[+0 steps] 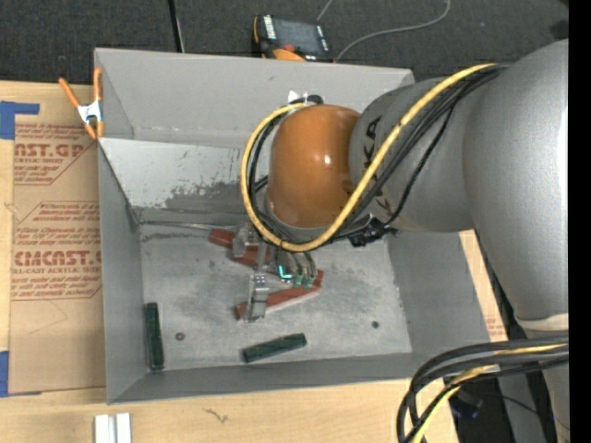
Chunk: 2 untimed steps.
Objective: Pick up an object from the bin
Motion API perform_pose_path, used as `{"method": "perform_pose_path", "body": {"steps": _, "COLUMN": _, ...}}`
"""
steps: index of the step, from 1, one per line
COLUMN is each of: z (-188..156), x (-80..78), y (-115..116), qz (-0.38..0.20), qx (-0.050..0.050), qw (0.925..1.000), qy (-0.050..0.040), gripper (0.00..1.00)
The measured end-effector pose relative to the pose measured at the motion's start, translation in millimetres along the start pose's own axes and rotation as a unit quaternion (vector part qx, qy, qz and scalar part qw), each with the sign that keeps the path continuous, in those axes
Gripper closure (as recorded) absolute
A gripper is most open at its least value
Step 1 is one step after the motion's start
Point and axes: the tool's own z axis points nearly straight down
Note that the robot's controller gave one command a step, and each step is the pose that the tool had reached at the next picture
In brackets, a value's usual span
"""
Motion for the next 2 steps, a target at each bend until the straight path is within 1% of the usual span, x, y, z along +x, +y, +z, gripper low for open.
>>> {"method": "perform_pose_path", "body": {"steps": 1, "z": 73.1, "x": 6.5, "y": -51.9, "qz": -0.07, "qx": 0.001, "qw": 0.9976, "qy": -0.0021, "gripper": 0.0}}
{"method": "perform_pose_path", "body": {"steps": 2, "z": 73.4, "x": 6.5, "y": -50.8, "qz": -0.07, "qx": 0.0, "qw": 0.9975, "qy": -0.0035, "gripper": 0.0}}
